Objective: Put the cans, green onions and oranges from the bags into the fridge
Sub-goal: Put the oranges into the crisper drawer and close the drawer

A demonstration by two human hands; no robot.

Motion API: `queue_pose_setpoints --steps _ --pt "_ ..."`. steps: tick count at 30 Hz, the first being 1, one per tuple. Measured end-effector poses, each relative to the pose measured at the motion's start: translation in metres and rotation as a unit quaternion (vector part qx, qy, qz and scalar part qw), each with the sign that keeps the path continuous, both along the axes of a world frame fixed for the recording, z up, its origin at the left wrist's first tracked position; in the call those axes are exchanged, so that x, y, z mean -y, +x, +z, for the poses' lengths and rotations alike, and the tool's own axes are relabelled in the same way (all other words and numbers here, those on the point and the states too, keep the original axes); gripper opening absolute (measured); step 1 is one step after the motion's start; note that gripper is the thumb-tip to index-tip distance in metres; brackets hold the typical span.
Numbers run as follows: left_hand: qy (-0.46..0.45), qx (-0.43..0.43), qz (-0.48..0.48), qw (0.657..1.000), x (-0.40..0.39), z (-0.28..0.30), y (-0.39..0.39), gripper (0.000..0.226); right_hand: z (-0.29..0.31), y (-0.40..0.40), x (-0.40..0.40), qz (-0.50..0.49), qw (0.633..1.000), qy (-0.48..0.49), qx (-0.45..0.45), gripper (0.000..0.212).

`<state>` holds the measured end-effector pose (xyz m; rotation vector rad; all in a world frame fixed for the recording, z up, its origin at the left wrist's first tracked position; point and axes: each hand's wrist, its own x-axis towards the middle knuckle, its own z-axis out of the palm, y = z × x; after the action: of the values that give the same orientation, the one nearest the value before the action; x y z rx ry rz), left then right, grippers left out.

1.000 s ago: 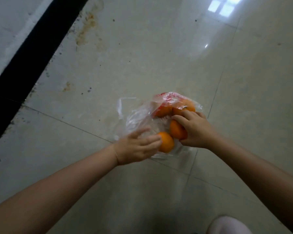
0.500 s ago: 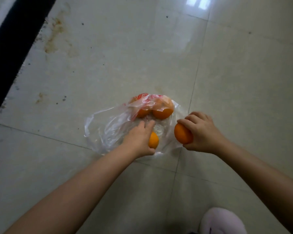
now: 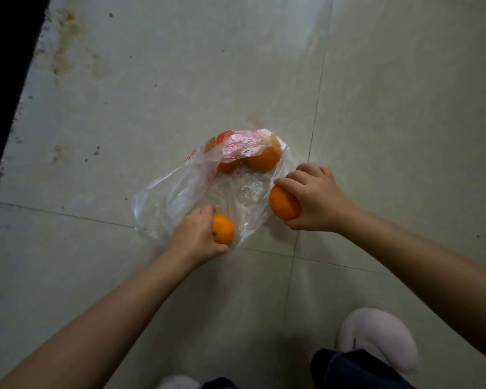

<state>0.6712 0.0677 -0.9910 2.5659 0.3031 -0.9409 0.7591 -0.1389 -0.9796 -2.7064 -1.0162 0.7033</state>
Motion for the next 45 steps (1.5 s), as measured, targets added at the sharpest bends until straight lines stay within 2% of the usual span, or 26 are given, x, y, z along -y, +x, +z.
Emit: queue_pose_setpoints --steps 5,8,13,16,19,22,27,30,35,40,45 --pt "-0.041 0.055 0.095 0.993 0.000 0.002 -0.004 0.072 -0.004 -0.004 0.002 -0.025 0.995 0.071 0.071 0.067" --pt "-0.024 0.063 0.060 0.996 0.003 -0.001 0.000 0.066 -0.005 -0.004 -0.001 -0.018 0.994 0.069 0.087 0.067" --pt "0.078 0.037 -0.066 0.994 0.014 0.002 0.005 0.060 -0.001 -0.002 -0.002 -0.039 0.995 0.064 0.062 0.068" --pt "0.072 0.027 -0.066 0.995 0.019 0.026 0.011 0.057 0.024 0.000 0.000 -0.094 0.993 0.065 0.016 0.072" --pt "0.040 0.057 -0.031 0.997 0.030 0.085 0.020 0.059 0.073 -0.003 0.008 -0.128 0.987 0.092 -0.008 0.073" --pt "0.022 0.092 -0.034 0.995 0.051 0.170 0.033 0.063 0.152 -0.006 0.021 -0.172 0.978 0.114 -0.030 0.071" --pt "-0.004 0.135 -0.084 0.987 0.105 0.351 0.069 0.067 0.326 -0.004 0.067 -0.242 0.959 0.148 -0.007 0.070" --pt "-0.026 0.160 -0.124 0.979 0.154 0.466 0.102 0.066 0.440 0.014 0.111 -0.288 0.941 0.170 0.038 0.071" --pt "-0.051 0.220 -0.130 0.965 0.244 0.640 0.165 0.070 0.632 0.072 0.206 -0.357 0.906 0.209 0.092 0.075" --pt "-0.071 0.332 -0.134 0.931 0.333 0.795 0.224 0.075 0.800 0.121 0.303 -0.351 0.890 0.223 0.185 0.075" --pt "-0.102 0.441 -0.138 0.881 0.416 0.907 0.272 0.072 0.914 0.148 0.389 -0.344 0.874 0.211 0.272 0.078"
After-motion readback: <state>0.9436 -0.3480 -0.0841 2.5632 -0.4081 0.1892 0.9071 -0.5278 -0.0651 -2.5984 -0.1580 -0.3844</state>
